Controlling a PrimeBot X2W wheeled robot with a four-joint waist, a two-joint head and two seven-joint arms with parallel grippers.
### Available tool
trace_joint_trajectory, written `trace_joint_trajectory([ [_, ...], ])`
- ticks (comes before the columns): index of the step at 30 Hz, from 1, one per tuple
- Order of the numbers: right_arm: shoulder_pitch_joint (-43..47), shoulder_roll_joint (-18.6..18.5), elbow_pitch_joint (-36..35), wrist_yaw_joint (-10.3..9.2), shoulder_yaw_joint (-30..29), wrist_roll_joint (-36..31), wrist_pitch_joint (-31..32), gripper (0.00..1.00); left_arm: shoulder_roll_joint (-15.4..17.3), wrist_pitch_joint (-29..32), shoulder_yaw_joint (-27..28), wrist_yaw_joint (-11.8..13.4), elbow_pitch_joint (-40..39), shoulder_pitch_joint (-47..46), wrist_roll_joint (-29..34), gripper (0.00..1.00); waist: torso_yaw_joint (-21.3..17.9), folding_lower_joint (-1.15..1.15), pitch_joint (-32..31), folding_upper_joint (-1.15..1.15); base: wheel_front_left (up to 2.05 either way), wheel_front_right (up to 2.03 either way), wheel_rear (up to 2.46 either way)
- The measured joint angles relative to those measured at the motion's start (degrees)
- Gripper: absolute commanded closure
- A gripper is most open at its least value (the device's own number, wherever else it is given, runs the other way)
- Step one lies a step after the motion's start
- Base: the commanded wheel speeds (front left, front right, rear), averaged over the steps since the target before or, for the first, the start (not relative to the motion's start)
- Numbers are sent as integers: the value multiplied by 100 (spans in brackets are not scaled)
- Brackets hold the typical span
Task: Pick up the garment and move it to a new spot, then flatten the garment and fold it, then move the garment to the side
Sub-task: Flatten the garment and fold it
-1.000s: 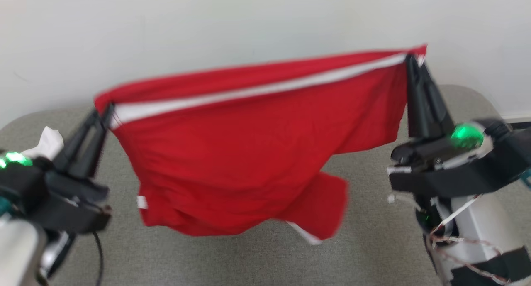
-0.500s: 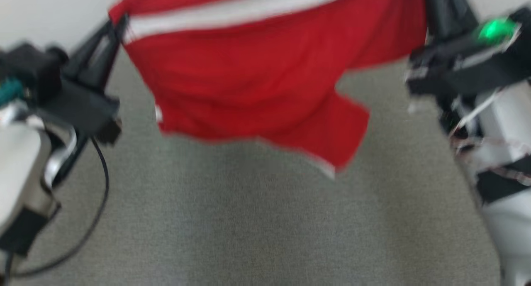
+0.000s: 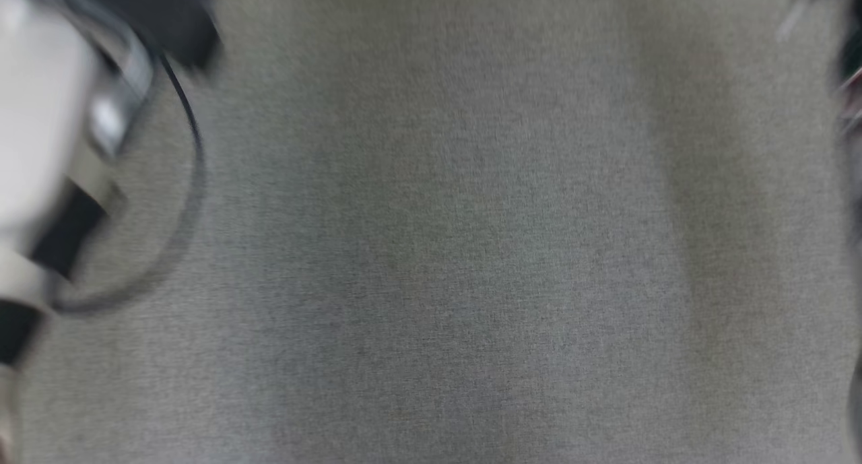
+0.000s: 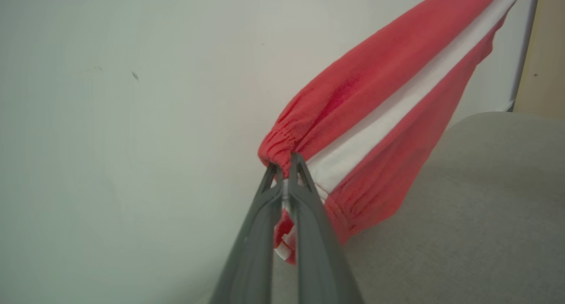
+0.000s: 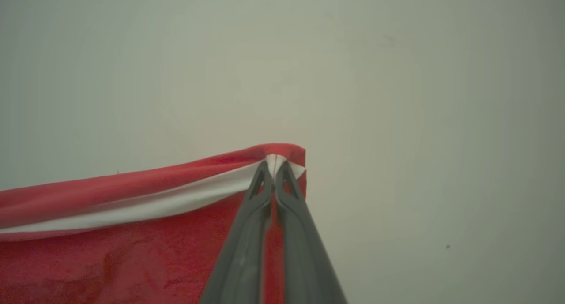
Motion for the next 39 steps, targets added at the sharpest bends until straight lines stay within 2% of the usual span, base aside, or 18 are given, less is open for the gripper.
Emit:
trace_joint_trajectory([
  [5,1553,48,240,-1,142,77,1,100,-336,-46,-457,1,464,1109,-780,100,-103,0,191,1,0,0,0],
  [8,2358,77,223,-1,130,146,0,100,-566,-73,-647,1,593,1658,-1000,100,-112,-3,143,0,0,0,0],
  [14,3587,377,205,-1,-10,223,0,100,-822,-112,-221,4,573,2609,-1200,100,-117,-4,-101,-1,0,0,0],
  [24,4930,934,205,-1,-336,124,0,100,-1181,-137,524,8,386,4406,-1104,100,-140,-5,-870,-3,0,0,0],
  [32,5729,1224,255,-1,-538,96,0,100,-1280,-138,520,5,303,5520,-1103,100,-110,-4,-1567,-2,0,0,0],
  [39,6392,1405,277,-1,-476,-9,0,100,-1282,-99,593,1,218,6473,-1122,100,-61,-4,-2269,-2,0,0,0],
])
